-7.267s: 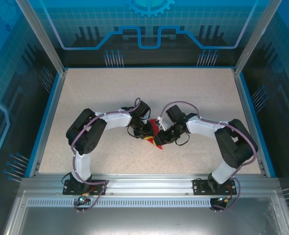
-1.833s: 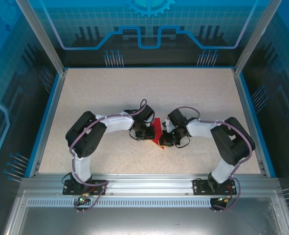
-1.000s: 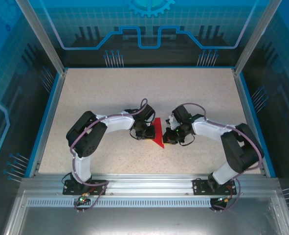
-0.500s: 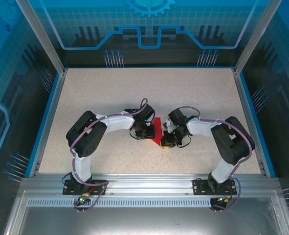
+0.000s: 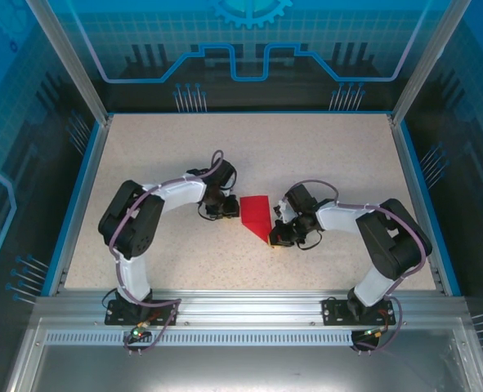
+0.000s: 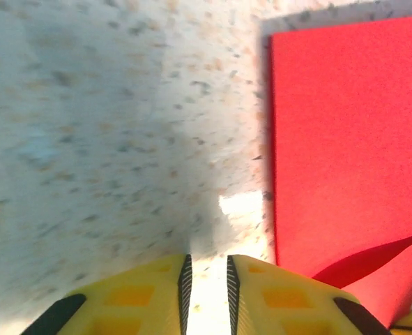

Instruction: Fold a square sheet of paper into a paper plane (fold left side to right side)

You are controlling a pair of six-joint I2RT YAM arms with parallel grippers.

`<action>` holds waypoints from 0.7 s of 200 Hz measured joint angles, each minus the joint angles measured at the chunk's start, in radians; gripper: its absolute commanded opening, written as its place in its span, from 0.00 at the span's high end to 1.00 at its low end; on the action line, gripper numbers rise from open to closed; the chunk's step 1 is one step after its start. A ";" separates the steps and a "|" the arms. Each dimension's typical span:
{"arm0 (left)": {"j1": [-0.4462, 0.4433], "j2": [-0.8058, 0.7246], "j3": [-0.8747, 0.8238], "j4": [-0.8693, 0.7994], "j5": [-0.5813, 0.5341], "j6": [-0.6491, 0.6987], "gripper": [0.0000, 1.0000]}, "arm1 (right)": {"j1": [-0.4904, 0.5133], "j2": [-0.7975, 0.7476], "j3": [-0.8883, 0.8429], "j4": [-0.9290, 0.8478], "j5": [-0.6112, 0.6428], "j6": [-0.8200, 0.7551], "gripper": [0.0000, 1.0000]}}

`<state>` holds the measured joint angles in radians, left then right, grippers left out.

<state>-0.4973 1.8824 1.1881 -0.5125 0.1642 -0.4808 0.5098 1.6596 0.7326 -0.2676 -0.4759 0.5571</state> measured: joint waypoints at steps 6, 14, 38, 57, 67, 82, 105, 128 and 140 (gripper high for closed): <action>0.004 -0.019 -0.004 -0.003 -0.006 0.000 0.66 | 0.000 -0.001 0.000 0.000 -0.001 0.000 1.00; 0.005 -0.054 -0.016 -0.002 -0.011 -0.005 0.62 | 0.000 -0.002 0.000 0.000 -0.002 -0.001 1.00; 0.005 -0.182 -0.084 0.029 0.008 -0.039 0.56 | 0.001 -0.015 0.000 -0.018 -0.002 -0.005 0.94; 0.005 -0.259 -0.151 0.076 0.039 -0.087 0.53 | 0.000 -0.050 0.000 -0.058 0.002 -0.018 0.84; 0.005 -0.282 -0.188 0.104 0.053 -0.118 0.50 | -0.001 -0.083 0.003 -0.085 0.009 -0.040 0.76; 0.005 -0.300 -0.239 0.139 0.069 -0.157 0.48 | -0.010 -0.130 0.029 -0.136 0.028 -0.072 0.66; 0.000 -0.307 -0.298 0.191 0.096 -0.225 0.46 | -0.046 -0.146 0.097 -0.163 0.050 -0.133 0.55; -0.013 -0.307 -0.315 0.223 0.104 -0.270 0.45 | -0.061 -0.126 0.154 -0.159 0.045 -0.211 0.50; -0.018 -0.307 -0.315 0.240 0.106 -0.282 0.45 | -0.061 -0.103 0.177 -0.154 0.031 -0.243 0.50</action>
<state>-0.5148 1.5753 0.8730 -0.2729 0.2707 -0.7624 0.4488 1.5562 0.9092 -0.4217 -0.4450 0.3141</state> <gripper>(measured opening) 0.551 0.495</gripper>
